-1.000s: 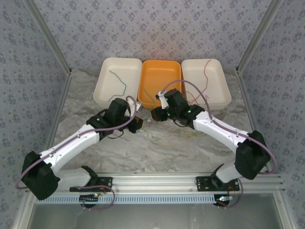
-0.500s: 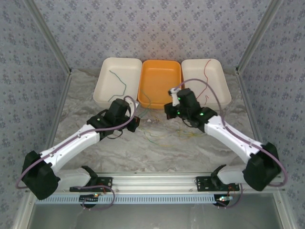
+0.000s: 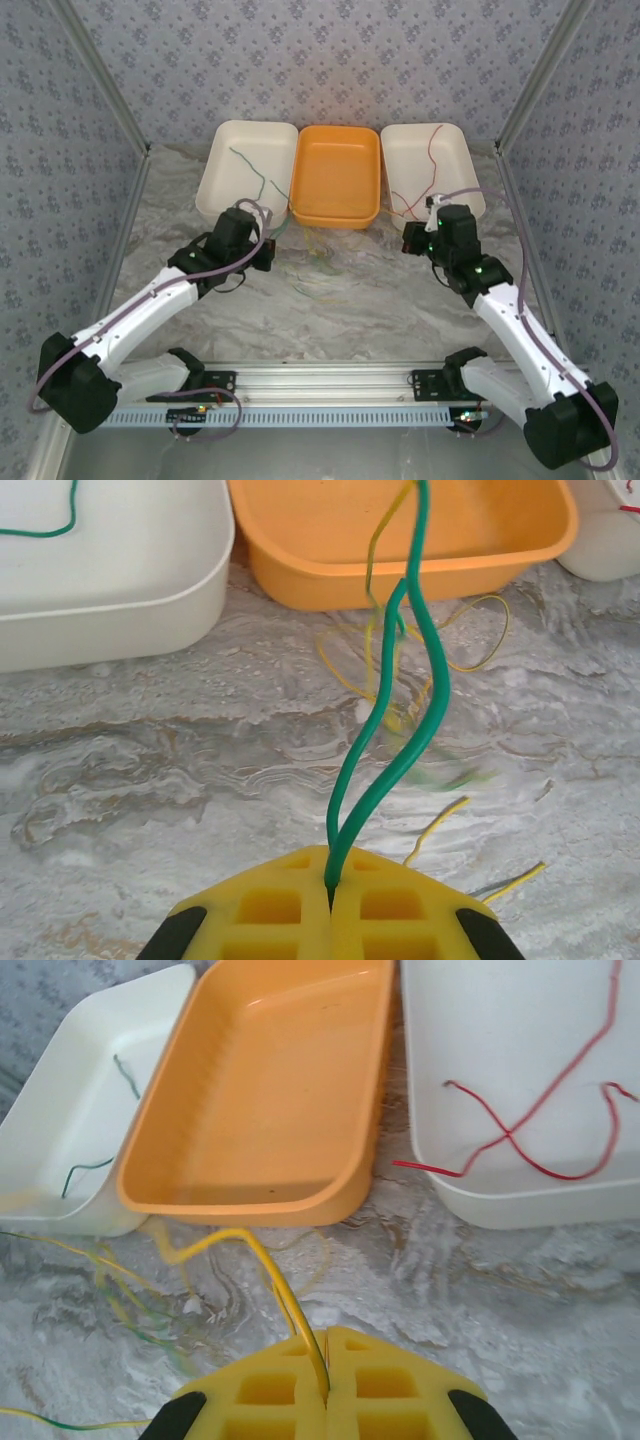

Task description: Untangle the cables

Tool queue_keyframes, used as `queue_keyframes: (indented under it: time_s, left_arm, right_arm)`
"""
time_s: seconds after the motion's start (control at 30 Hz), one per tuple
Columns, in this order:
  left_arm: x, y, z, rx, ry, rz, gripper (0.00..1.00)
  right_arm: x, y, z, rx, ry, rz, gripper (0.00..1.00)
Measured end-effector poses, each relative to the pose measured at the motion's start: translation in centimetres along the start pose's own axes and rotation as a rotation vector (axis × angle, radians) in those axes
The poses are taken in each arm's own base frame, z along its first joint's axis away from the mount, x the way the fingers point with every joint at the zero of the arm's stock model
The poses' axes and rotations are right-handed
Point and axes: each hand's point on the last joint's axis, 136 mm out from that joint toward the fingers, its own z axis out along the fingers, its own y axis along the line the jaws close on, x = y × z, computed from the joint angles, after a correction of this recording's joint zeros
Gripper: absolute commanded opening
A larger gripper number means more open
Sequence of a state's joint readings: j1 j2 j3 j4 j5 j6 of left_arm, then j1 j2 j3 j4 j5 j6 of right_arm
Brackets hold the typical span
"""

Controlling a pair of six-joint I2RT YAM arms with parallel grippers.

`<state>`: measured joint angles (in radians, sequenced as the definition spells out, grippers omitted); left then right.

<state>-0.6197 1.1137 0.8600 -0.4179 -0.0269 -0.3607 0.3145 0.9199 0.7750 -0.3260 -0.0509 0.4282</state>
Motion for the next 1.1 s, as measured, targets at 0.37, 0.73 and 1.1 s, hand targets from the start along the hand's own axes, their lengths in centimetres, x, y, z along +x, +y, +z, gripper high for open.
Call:
queue_keyframes:
  time_s: [0.37, 0.73, 1.1]
  left_arm:
    - [3.7, -8.4, 0.1, 0.324, 0.160, 0.180, 0.00]
    - [6.2, -12.1, 2.9, 0.334, 0.308, 0.386, 0.00]
    - [8.6, -15.2, 4.6, 0.314, 0.348, 0.586, 0.00]
  right_arm:
    - [3.9, 6.3, 1.4, -0.145, 0.139, -0.114, 0.00]
    - [-3.4, 12.5, 0.4, -0.282, 0.025, -0.128, 0.00]
    - [-6.6, 10.6, 0.5, -0.254, -0.021, -0.056, 0.00]
